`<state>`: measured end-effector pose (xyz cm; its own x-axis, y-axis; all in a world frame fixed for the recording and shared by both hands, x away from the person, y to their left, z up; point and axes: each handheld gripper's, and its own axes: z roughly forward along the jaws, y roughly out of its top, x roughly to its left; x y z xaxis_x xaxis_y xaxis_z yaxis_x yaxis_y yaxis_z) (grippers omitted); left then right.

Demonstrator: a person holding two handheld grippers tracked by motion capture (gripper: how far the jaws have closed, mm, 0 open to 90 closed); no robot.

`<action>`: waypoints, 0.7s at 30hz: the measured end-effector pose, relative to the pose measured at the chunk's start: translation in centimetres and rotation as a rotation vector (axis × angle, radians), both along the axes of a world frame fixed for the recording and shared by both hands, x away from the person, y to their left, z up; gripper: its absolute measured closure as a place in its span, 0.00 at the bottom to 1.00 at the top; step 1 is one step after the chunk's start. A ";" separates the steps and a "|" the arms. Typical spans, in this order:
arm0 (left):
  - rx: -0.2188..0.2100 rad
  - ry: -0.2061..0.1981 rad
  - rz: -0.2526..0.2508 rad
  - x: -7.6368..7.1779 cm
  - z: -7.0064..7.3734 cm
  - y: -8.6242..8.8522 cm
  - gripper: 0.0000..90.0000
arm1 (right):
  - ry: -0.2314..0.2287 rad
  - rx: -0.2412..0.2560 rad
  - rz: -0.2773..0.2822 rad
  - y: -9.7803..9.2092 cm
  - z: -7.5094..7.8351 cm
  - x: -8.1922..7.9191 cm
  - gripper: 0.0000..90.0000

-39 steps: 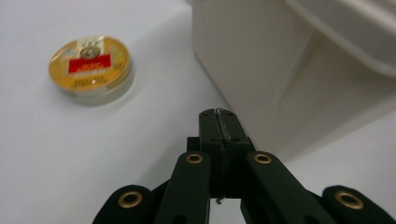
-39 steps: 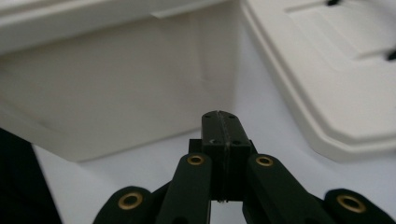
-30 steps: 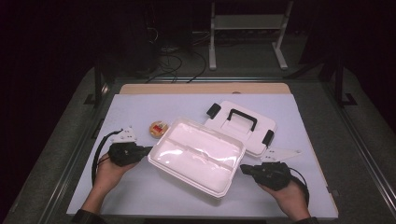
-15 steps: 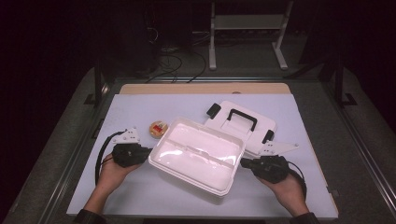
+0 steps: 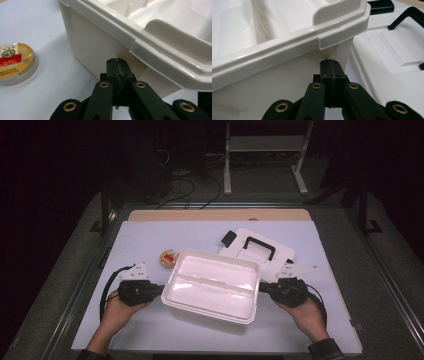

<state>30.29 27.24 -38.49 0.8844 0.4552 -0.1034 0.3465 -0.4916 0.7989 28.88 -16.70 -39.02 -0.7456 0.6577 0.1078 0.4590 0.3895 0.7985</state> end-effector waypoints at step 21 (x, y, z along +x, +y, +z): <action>0.025 0.004 -0.067 -1.8 0.4 -1.1 1.00 | -0.006 -0.006 -0.023 0.1 0.4 2.5 1.00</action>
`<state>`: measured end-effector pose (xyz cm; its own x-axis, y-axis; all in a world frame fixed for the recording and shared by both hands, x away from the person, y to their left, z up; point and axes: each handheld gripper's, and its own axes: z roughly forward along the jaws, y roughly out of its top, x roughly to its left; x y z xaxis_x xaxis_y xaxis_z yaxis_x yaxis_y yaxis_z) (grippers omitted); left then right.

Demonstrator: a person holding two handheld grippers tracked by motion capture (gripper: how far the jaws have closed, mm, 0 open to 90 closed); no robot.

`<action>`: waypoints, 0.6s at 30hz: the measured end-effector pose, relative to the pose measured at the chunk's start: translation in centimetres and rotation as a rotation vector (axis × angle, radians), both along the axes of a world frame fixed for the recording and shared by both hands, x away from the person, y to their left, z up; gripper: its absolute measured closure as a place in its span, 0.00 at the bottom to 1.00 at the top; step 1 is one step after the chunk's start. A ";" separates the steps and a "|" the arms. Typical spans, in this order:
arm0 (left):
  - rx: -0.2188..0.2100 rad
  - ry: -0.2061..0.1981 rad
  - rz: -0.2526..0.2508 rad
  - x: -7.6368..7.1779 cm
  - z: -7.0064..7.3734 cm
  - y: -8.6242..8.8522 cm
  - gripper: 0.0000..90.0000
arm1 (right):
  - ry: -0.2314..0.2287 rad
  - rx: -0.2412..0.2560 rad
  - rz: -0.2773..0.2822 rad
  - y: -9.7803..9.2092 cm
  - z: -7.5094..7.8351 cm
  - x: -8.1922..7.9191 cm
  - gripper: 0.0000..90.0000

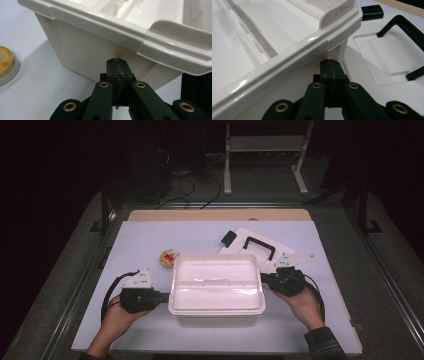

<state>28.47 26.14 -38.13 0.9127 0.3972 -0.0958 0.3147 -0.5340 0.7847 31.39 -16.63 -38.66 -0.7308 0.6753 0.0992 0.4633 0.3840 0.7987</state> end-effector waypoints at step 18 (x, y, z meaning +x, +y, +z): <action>0.082 0.007 0.061 0.6 -0.2 1.2 0.64 | -0.013 -0.057 -0.075 -2.4 -0.3 -1.7 0.69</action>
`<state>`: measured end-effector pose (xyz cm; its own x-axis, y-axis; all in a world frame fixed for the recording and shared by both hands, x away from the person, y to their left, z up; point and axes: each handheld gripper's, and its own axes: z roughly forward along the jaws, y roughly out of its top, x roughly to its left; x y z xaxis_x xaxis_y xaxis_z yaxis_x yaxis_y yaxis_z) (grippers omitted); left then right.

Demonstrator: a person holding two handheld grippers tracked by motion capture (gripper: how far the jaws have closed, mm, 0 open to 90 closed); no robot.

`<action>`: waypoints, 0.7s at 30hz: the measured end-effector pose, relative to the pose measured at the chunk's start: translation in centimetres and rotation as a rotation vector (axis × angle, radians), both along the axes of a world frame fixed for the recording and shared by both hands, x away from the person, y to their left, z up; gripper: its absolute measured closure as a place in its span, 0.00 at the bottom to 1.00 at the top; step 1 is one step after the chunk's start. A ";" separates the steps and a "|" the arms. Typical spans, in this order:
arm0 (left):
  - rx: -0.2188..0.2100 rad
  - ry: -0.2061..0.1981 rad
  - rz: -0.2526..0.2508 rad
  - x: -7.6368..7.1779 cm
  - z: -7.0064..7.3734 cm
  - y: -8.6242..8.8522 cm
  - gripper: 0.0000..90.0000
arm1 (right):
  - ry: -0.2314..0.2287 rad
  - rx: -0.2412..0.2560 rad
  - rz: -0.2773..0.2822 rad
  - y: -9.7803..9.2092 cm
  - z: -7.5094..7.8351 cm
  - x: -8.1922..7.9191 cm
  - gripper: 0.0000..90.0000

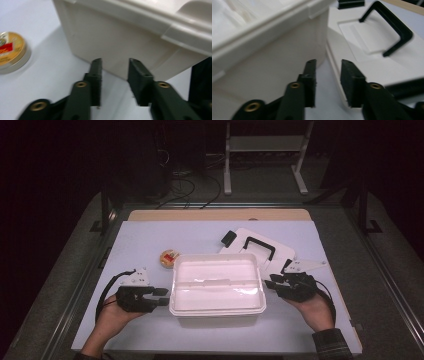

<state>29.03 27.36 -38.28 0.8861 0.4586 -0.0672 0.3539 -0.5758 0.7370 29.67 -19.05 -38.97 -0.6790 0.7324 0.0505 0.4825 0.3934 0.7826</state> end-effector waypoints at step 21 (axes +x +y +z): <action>0.085 0.032 0.028 0.8 1.6 1.0 0.23 | 0.082 -0.152 -0.216 -4.4 -5.9 -2.9 0.13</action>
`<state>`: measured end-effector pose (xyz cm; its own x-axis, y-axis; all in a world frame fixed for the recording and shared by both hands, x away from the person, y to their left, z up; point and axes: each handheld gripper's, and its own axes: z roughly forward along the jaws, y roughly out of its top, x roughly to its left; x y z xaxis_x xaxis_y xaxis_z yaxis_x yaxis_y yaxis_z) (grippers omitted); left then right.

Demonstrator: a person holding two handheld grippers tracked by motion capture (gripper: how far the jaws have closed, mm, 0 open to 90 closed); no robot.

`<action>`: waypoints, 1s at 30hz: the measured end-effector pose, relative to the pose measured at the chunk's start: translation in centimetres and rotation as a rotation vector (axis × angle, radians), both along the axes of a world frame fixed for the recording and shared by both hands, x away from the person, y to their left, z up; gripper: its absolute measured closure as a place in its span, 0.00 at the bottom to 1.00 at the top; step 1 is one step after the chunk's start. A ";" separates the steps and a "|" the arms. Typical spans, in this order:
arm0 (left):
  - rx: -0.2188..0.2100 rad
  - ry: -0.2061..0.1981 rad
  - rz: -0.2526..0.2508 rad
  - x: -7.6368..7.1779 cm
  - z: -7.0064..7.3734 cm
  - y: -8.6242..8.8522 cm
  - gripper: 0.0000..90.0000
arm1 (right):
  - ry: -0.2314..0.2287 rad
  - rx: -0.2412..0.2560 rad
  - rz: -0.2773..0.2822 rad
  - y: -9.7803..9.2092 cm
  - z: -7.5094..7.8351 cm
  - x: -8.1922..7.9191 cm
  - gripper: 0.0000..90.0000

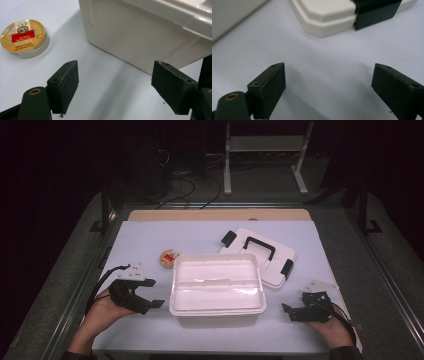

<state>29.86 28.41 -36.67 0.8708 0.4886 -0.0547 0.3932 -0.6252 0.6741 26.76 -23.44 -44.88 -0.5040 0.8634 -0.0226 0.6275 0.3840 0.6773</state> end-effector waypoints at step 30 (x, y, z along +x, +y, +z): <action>0.065 -0.037 -0.161 2.0 6.7 -5.8 0.24 | -0.014 0.053 -0.002 -0.6 -1.0 -0.1 0.10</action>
